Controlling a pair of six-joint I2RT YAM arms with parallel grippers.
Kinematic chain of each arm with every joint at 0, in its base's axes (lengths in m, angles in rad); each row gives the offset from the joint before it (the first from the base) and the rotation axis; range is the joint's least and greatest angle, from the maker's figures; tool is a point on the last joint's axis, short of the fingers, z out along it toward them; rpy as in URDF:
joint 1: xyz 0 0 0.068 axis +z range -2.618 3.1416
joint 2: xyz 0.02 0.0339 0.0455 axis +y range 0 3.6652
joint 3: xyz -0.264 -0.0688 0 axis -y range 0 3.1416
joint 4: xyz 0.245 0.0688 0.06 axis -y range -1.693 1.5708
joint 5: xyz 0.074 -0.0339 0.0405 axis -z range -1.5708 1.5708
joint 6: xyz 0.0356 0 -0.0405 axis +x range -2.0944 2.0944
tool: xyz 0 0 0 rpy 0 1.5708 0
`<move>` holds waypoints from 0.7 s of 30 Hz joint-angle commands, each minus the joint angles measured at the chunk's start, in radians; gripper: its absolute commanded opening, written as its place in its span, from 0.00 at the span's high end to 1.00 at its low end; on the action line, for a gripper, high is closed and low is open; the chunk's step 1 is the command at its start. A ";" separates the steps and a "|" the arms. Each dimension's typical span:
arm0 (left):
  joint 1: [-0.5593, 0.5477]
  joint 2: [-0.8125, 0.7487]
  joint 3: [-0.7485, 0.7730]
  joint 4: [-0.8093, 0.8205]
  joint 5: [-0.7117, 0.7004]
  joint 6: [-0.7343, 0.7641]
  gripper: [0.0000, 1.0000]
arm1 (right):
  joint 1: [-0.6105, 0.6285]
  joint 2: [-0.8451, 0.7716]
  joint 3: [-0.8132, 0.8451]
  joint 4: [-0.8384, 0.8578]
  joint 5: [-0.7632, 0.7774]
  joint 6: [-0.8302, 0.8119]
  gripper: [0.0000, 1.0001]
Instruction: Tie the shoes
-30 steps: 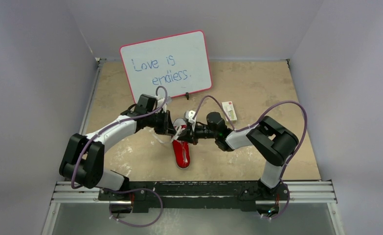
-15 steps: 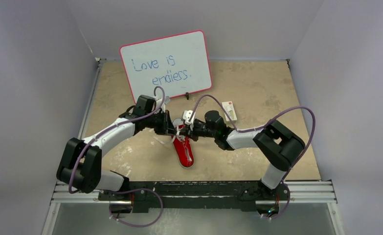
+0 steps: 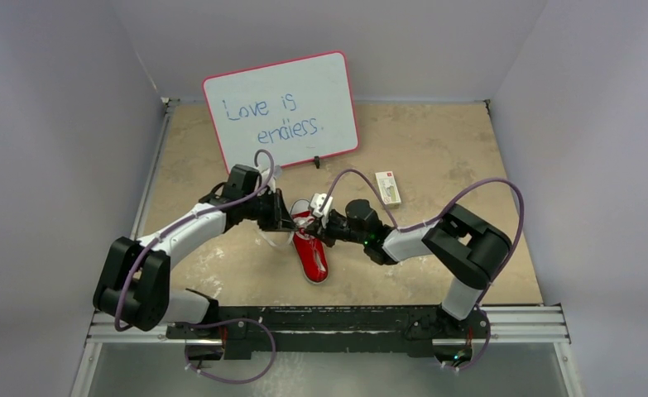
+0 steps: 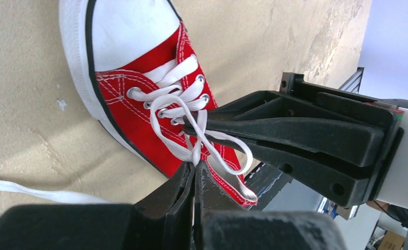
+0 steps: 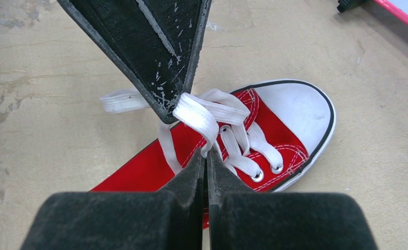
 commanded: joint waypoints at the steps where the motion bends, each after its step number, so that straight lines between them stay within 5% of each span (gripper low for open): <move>1: 0.024 -0.046 -0.009 0.022 -0.008 -0.026 1.00 | -0.013 -0.030 -0.013 0.050 0.009 0.019 1.00; 5: 0.026 -0.072 -0.038 0.082 0.001 -0.062 1.00 | -0.012 -0.005 0.024 0.034 -0.020 0.000 1.00; 15: 0.027 -0.115 -0.094 0.220 -0.010 -0.168 0.77 | -0.011 0.038 0.057 0.108 -0.023 0.097 1.00; 21: 0.027 -0.135 -0.051 0.071 -0.074 -0.085 0.74 | -0.011 0.031 0.049 0.092 -0.013 0.104 1.00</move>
